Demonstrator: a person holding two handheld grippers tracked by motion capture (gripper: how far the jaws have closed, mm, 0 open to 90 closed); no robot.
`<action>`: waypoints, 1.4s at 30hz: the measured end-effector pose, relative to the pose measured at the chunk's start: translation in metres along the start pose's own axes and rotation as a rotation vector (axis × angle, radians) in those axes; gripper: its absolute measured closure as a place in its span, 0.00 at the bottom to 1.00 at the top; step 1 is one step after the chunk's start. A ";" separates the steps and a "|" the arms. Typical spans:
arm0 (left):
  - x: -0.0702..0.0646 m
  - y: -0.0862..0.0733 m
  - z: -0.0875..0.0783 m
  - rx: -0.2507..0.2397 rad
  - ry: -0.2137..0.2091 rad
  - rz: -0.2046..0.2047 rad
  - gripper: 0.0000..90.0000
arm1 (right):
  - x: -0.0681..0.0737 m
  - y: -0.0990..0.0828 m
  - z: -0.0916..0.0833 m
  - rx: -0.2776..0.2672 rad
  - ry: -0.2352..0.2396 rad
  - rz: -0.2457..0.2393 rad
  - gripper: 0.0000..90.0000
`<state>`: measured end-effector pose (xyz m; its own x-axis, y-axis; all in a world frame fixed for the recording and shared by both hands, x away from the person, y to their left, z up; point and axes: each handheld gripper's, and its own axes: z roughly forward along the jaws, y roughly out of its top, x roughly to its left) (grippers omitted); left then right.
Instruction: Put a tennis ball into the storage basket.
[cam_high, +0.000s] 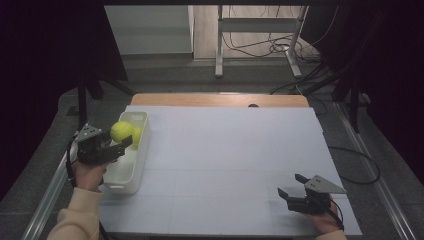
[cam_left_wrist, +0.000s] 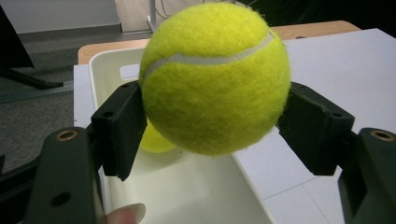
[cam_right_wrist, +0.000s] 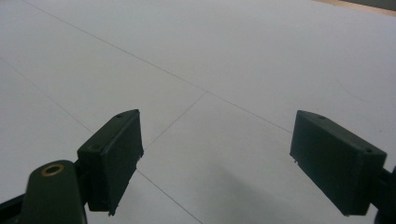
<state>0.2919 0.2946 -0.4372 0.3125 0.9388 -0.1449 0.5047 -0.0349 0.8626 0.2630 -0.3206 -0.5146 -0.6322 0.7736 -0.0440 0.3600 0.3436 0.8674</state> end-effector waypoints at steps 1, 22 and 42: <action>0.000 0.000 0.000 0.001 0.000 0.000 0.30 | 0.000 0.000 0.000 0.000 0.000 0.000 0.19; 0.010 -0.002 0.020 0.143 0.043 0.006 0.30 | 0.000 0.000 0.000 0.002 0.002 -0.002 0.19; 0.014 -0.002 0.021 0.246 0.048 0.022 0.29 | 0.000 0.000 0.001 0.004 0.005 -0.001 0.19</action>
<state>0.3127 0.3006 -0.4509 0.2896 0.9520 -0.0990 0.6810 -0.1323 0.7203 0.2639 -0.3205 -0.5152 -0.6358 0.7706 -0.0426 0.3620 0.3465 0.8654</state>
